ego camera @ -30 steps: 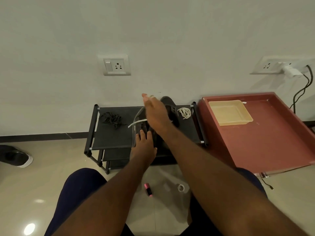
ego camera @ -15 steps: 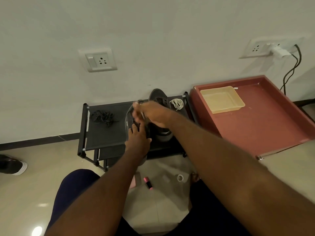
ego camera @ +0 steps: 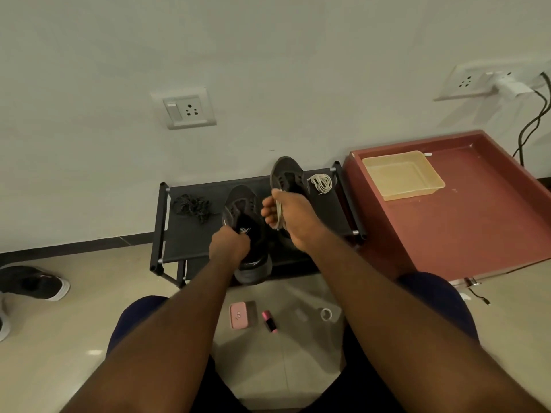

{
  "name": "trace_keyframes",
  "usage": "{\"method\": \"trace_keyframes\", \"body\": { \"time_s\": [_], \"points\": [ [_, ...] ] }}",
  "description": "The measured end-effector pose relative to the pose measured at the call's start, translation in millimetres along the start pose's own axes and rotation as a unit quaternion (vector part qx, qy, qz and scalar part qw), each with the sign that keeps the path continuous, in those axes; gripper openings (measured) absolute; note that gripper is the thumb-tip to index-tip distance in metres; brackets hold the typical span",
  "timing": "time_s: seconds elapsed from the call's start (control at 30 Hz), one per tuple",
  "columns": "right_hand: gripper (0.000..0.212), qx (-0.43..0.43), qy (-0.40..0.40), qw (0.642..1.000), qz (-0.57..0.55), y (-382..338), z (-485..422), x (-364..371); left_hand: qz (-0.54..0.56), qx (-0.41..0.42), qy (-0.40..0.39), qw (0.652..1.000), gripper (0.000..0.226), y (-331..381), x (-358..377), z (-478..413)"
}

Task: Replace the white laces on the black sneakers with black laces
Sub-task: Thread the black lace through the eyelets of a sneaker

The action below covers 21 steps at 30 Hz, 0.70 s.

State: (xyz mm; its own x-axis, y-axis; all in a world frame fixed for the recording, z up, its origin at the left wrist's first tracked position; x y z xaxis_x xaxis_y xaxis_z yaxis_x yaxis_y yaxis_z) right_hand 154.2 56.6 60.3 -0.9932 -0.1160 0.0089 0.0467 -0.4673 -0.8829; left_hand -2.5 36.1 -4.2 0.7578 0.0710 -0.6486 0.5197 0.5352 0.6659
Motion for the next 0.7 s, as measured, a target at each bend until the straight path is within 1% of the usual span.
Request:
{"method": "trace_keyframes", "body": {
  "time_s": [0.07, 0.2, 0.43, 0.5, 0.6, 0.63, 0.67, 0.7],
  "points": [
    [0.039, 0.032, 0.006, 0.999, -0.003, 19, 8, 0, -0.029, -0.015, 0.011, 0.999, 0.031, 5, -5, -1],
    [0.039, 0.048, -0.005, 0.999, 0.013, 34, 15, 7, -0.049, 0.007, 0.049, 0.998, 0.028, 11, -11, 0],
    [0.038, 0.039, -0.026, 0.998, 0.045, 40, 26, 20, -0.003, 0.068, 0.098, 0.993, 0.030, 21, -22, -19],
    [0.037, 0.044, -0.035, 0.996, 0.066, 42, 30, 20, 0.001, 0.071, 0.086, 0.994, 0.030, 26, -24, -32],
    [0.038, 0.043, -0.044, 0.994, 0.091, 43, 32, 19, -0.014, 0.042, 0.021, 0.999, 0.030, 18, -23, -48],
    [0.038, 0.041, -0.044, 0.994, 0.095, 44, 32, 18, -0.020, 0.037, 0.010, 0.999, 0.029, 15, -24, -49],
    [0.038, 0.038, -0.047, 0.994, 0.095, 43, 32, 17, -0.023, 0.054, 0.018, 0.998, 0.028, 17, -28, -46],
    [0.039, 0.034, -0.053, 0.994, 0.089, 43, 32, 16, -0.009, 0.097, 0.040, 0.994, 0.027, 23, -33, -42]
  ]
}}
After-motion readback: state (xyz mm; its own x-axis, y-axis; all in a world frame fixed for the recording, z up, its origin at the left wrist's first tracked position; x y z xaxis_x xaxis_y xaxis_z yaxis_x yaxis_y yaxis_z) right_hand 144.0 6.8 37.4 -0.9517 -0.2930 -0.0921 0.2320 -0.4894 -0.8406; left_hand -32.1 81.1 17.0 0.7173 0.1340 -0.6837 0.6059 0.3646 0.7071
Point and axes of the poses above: each hand's wrist, its own z-axis away from the middle knuckle, its own x-axis out of the palm, y = z × x, the point moved 3 cm from there along -z, towards the middle knuckle, and after that the axes turned 10 degrees about z, right-handed, at the moved point
